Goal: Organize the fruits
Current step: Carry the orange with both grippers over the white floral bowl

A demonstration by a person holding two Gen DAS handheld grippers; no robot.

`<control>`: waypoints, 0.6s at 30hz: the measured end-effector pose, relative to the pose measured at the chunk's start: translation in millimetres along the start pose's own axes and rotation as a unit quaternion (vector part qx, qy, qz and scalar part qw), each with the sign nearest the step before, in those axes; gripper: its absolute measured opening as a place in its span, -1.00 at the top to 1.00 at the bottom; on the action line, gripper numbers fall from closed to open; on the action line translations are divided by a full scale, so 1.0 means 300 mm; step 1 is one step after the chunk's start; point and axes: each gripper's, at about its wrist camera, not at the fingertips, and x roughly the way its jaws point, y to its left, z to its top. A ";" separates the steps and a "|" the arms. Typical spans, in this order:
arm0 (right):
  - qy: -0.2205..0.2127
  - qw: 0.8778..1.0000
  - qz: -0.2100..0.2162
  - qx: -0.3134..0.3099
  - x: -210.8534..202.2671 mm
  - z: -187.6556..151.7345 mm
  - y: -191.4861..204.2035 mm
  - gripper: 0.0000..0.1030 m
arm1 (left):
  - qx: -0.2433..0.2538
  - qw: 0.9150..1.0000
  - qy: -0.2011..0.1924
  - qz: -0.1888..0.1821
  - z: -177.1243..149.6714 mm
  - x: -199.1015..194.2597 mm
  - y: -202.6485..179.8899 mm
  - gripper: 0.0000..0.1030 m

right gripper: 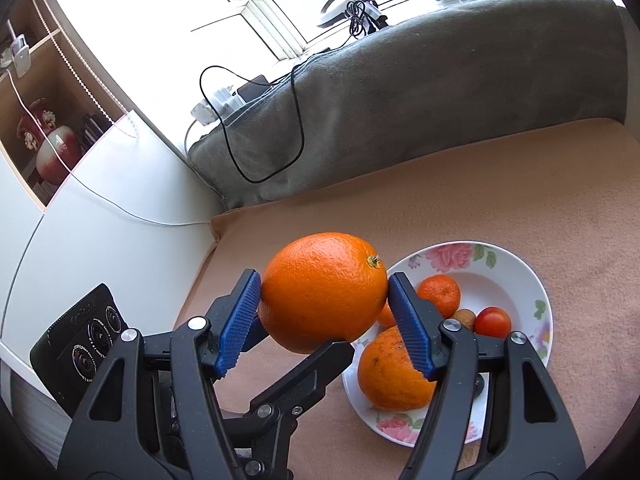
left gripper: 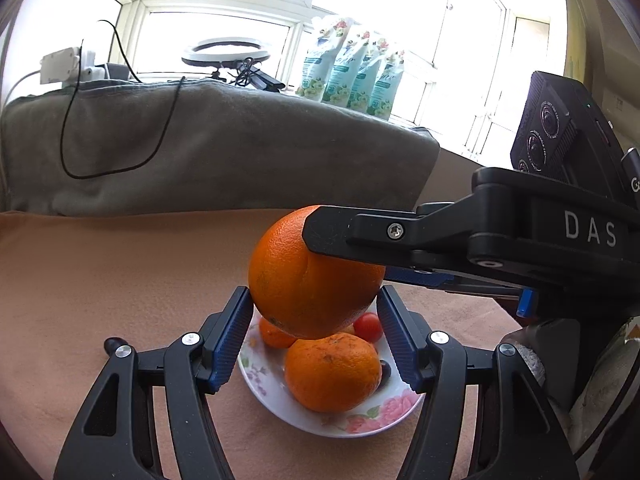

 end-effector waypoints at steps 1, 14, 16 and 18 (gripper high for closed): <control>-0.001 1.000 -0.002 0.003 -0.008 0.001 -0.016 -0.34 | 0.002 1.000 0.002 -0.002 0.001 0.012 -0.012 -0.24; -0.001 0.999 -0.012 0.050 -0.054 0.021 -0.183 -0.34 | 0.022 0.999 0.031 -0.016 0.005 0.125 -0.109 -0.24; 0.001 0.998 -0.010 0.057 -0.051 0.024 -0.200 -0.34 | 0.023 0.999 0.034 -0.016 0.003 0.136 -0.113 -0.24; 0.002 0.998 -0.009 0.062 -0.047 0.025 -0.214 -0.34 | 0.023 0.999 0.038 -0.017 0.002 0.148 -0.116 -0.24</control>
